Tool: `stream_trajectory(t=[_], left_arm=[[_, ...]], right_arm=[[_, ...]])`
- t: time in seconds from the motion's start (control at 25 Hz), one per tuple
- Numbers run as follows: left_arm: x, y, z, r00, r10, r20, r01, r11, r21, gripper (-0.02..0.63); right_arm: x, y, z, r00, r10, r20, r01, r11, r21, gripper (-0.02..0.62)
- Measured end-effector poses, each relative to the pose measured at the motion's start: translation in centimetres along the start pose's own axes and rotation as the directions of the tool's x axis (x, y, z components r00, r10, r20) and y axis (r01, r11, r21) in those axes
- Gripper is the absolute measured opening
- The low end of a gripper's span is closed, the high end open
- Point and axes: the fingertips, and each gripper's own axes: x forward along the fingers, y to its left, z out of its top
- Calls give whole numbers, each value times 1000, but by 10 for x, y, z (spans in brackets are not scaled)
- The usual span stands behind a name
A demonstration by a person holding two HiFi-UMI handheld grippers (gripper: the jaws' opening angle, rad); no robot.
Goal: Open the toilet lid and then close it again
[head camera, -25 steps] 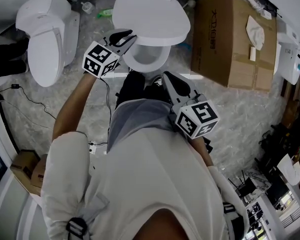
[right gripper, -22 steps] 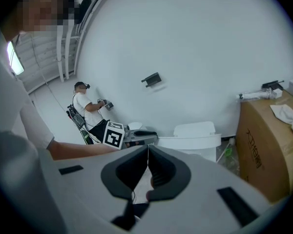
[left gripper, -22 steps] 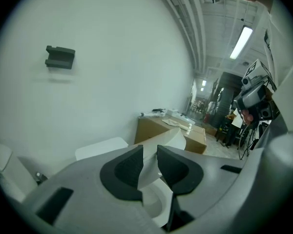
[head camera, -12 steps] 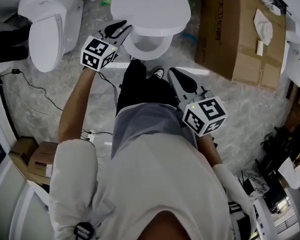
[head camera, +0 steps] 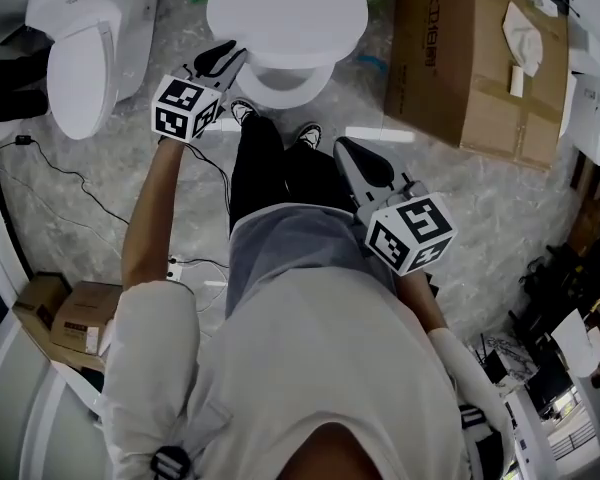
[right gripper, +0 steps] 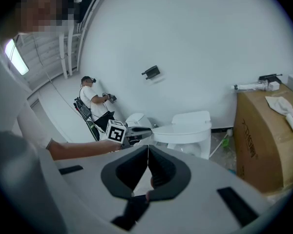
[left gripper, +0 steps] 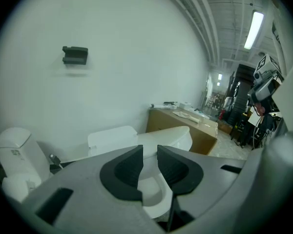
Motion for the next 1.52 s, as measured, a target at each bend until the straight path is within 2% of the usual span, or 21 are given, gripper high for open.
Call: stream_trajectory(t=[0.44, 0.8, 1.12, 1.28, 1.52], left_arm=[[6, -15, -43, 999, 23, -31, -25, 999, -49, 71], [12, -23, -86, 997, 6, -83, -13, 996, -85, 71], [22, -29, -134, 992, 19, -125, -37, 989, -145, 71], [28, -30, -152, 990, 46, -133, -65, 988, -143, 64], [40, -32, -189, 977, 57, -204, -93, 981, -173, 54]], right_arm=[[-6, -9, -26, 999, -3, -53, 4, 1000, 10, 11], [-7, -16, -48, 995, -8, -97, 12, 999, 37, 11], [-11, -25, -71, 992, -28, -123, 38, 996, 79, 11], [-13, -27, -80, 992, -10, -123, 27, 990, 140, 11], [-17, -33, -95, 989, -19, -144, 45, 983, 178, 11]])
